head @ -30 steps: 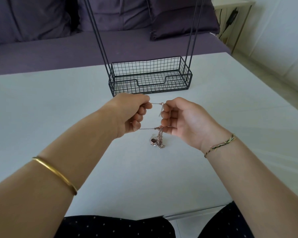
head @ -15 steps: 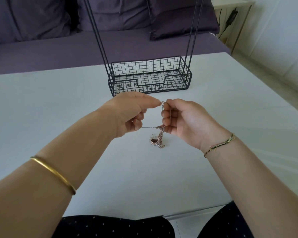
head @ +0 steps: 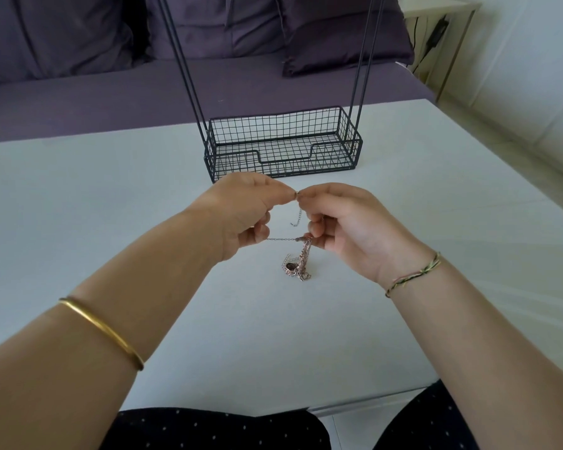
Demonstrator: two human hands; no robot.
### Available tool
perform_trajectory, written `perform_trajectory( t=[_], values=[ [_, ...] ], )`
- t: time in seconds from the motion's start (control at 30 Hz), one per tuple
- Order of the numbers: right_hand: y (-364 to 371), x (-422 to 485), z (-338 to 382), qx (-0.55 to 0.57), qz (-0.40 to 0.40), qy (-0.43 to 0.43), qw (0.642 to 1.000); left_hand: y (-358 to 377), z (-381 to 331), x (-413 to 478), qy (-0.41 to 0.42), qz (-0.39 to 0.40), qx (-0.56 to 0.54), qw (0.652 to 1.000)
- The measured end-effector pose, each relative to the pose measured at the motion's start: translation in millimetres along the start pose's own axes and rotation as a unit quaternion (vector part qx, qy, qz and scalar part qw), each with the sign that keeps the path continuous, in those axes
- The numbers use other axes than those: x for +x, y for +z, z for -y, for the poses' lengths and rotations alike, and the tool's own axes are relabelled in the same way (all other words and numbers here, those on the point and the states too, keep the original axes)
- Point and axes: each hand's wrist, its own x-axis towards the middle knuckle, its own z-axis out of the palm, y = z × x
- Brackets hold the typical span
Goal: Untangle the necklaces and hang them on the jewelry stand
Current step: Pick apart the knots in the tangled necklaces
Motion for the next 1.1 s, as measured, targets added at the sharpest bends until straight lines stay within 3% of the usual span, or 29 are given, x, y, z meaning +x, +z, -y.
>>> perform_trajectory(
  t=[0.27,0.43,0.67,1.1],
  values=[
    [-2,1,-3,-0.011,-0.032,-0.042,0.999,3,2,-1,0.019,0.025,-0.023,0.999],
    [-4,1,2,0.12,-0.022,0.01,0.992,6,12,5,0.006,0.041,0.045,0.998],
    [-5,2,5,0.255,0.008,0.018,0.967,17,17,-1,-0.004,0.168,0.156,0.973],
    [-13,5,6,0.254,-0.064,-0.043,0.964,17,13,-6,-0.023,0.149,0.097,0.984]
  ],
)
